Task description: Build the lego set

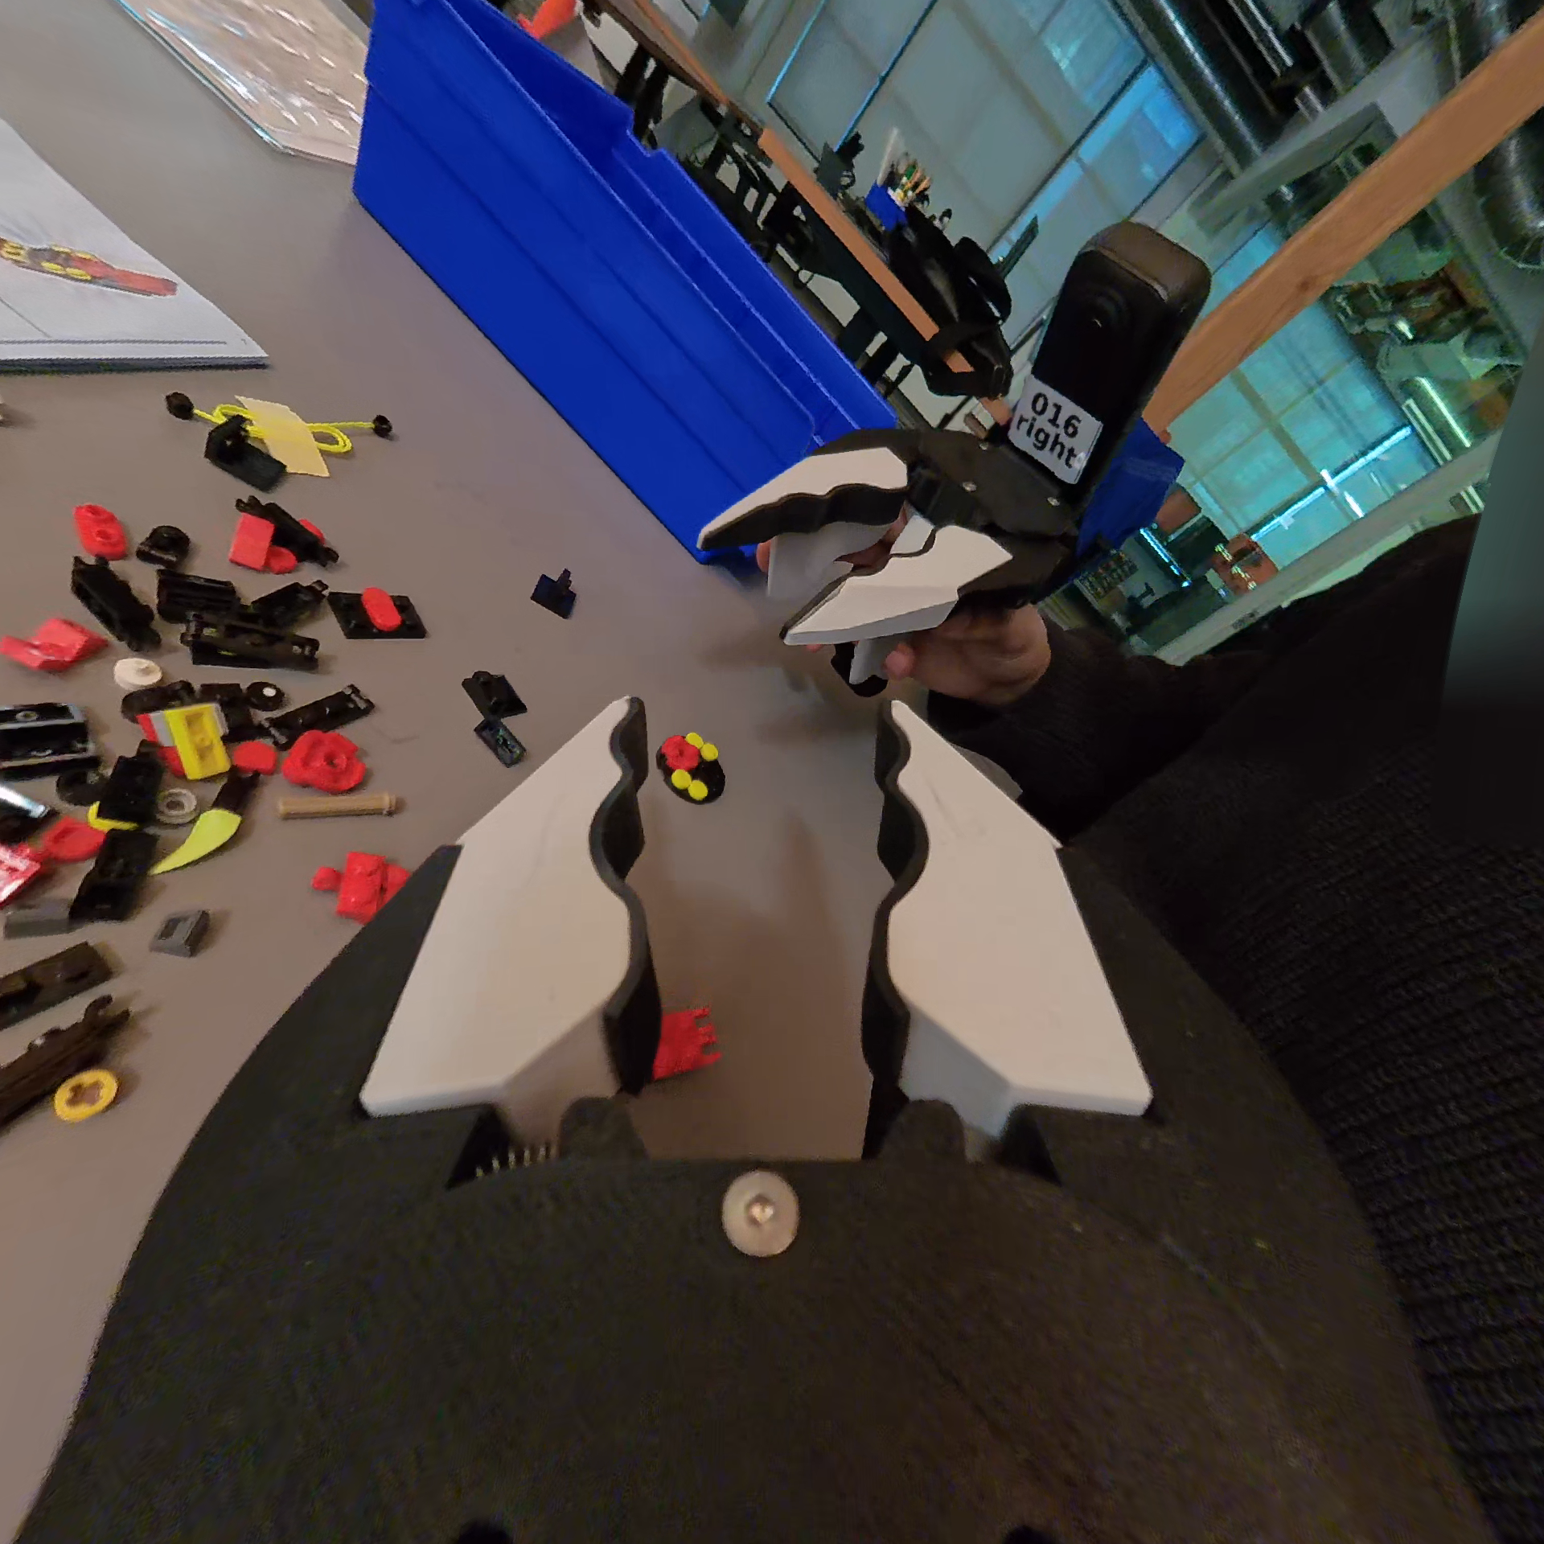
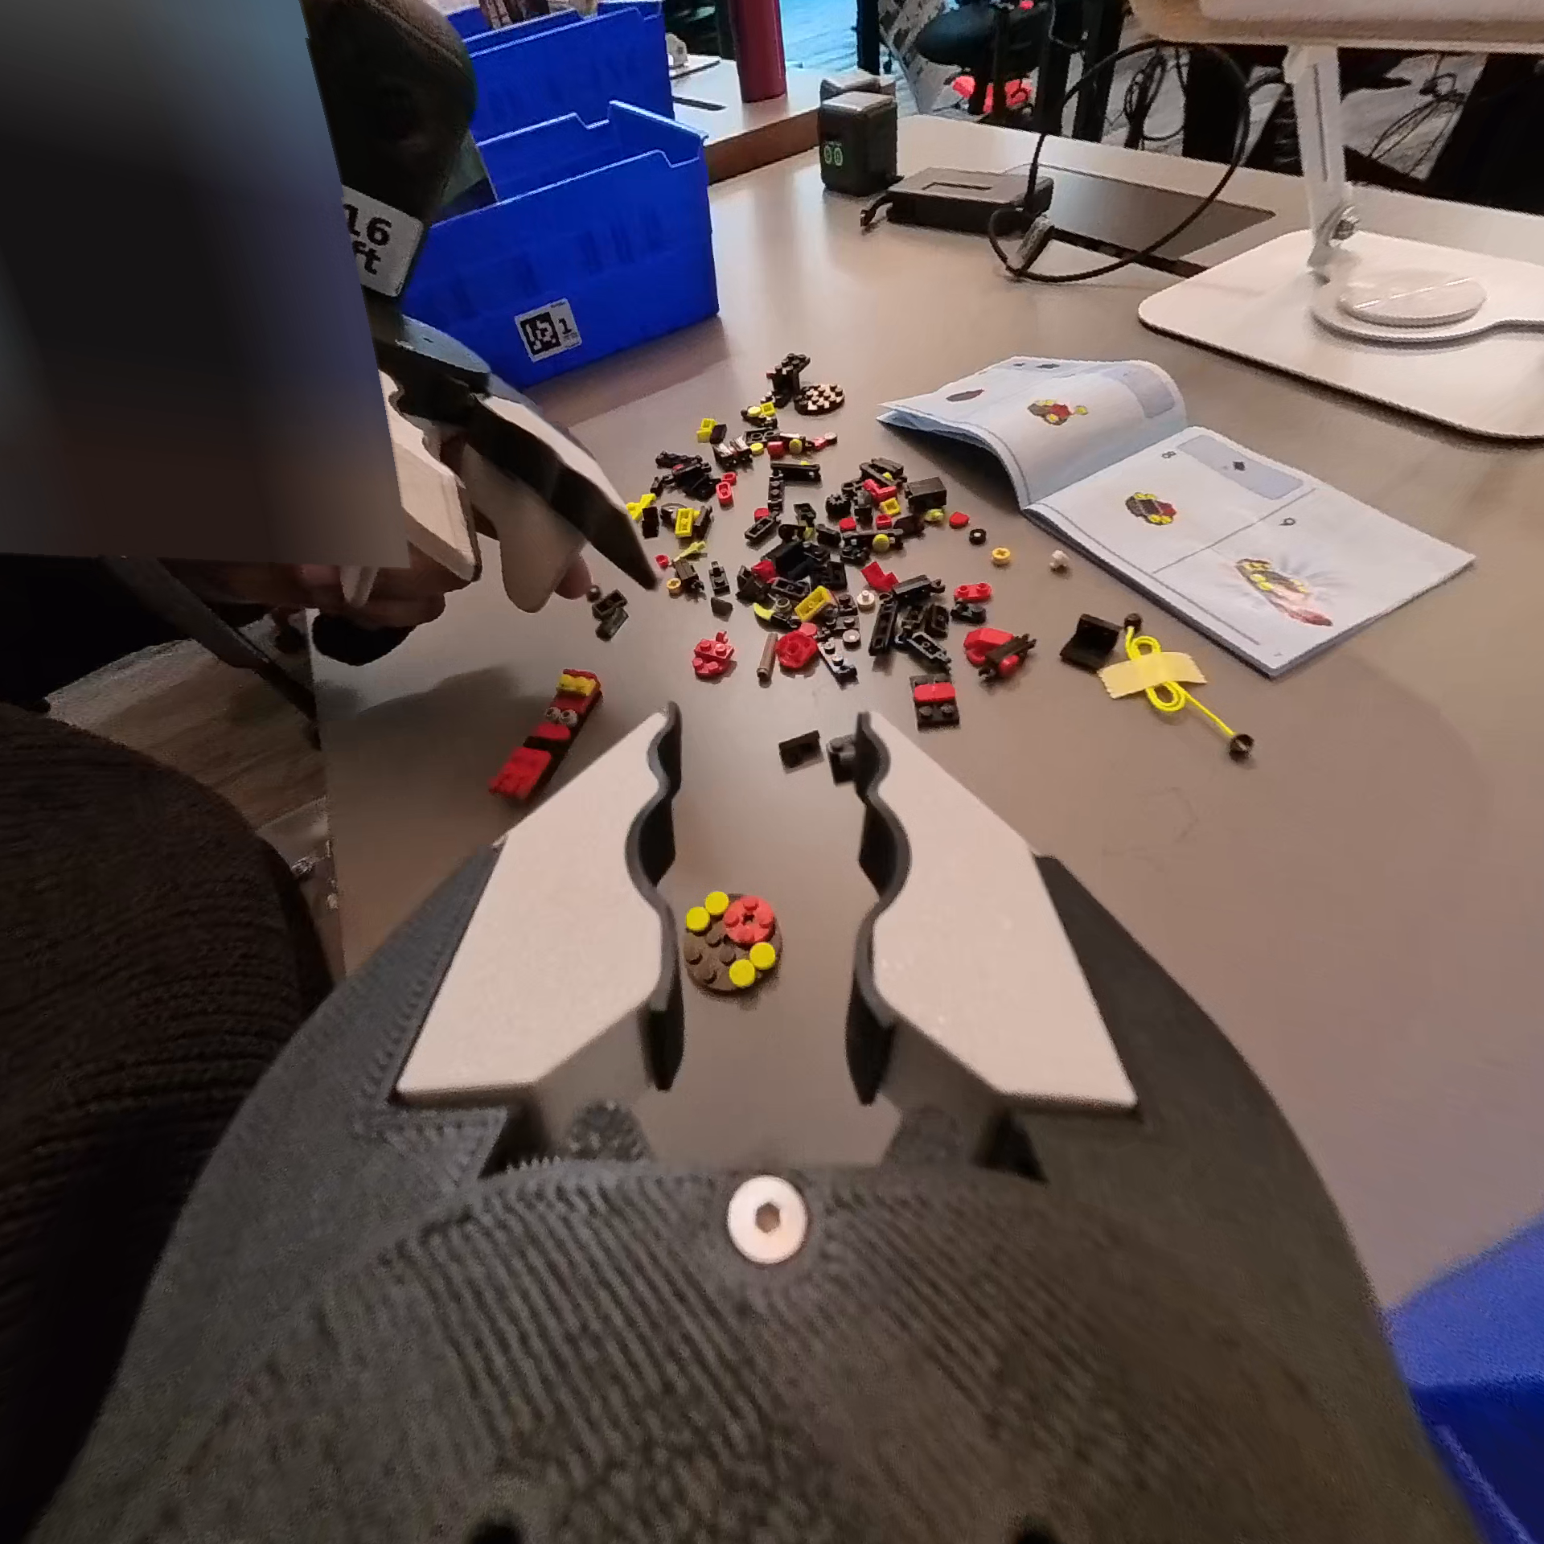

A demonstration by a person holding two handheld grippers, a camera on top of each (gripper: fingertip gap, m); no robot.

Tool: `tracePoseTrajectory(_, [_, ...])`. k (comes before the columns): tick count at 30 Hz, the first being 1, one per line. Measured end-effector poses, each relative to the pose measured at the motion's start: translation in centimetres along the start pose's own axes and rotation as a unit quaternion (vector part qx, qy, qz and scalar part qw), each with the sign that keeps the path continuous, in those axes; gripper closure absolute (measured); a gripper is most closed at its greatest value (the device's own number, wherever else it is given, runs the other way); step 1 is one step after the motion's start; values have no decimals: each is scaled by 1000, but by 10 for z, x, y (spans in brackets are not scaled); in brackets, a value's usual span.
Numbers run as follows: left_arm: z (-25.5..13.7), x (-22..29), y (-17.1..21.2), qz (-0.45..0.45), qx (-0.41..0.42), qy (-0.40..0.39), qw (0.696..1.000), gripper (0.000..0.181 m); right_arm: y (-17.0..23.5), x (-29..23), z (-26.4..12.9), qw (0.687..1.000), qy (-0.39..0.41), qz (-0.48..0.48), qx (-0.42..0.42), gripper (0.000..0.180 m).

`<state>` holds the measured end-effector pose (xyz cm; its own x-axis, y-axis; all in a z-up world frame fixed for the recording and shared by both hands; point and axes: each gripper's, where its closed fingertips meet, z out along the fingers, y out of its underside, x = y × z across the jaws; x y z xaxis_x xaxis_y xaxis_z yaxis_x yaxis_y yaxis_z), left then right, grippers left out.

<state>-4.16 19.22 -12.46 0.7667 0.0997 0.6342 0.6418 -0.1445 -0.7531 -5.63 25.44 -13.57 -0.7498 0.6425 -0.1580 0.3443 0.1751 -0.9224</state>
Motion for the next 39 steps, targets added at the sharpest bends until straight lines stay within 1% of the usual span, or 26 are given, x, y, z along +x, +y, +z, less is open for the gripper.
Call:
tracePoseTrajectory(6, [11,0,0,-1,-16,14,1000,127,2,6,-10,1000,15,12,7,139])
tracePoseTrajectory(11, [13,0,1,-5,-19,17,1000,127,3,6,-10,1000,16,12,6,139])
tracePoseTrajectory(18, [11,-3,0,-22,-12,16,1000,126,16,6,-1,996,35,-65,-41,139])
tracePoseTrajectory(21, [9,-3,-1,-29,-7,19,999,125,19,5,3,995,34,-78,-53,140])
tracePoseTrajectory(30, [2,-10,-5,-48,12,9,999,125,22,15,8,996,34,-59,-59,140])
tracePoseTrajectory(34, [-2,-26,-5,-82,17,-14,996,125,27,21,11,996,37,-53,-67,140])
tracePoseTrajectory(37, [-7,-35,-9,-125,37,-12,991,125,31,26,13,995,40,-52,-76,140])
tracePoseTrajectory(39, [-10,-39,-12,-138,49,-13,989,125,33,26,15,995,34,-52,-77,140])
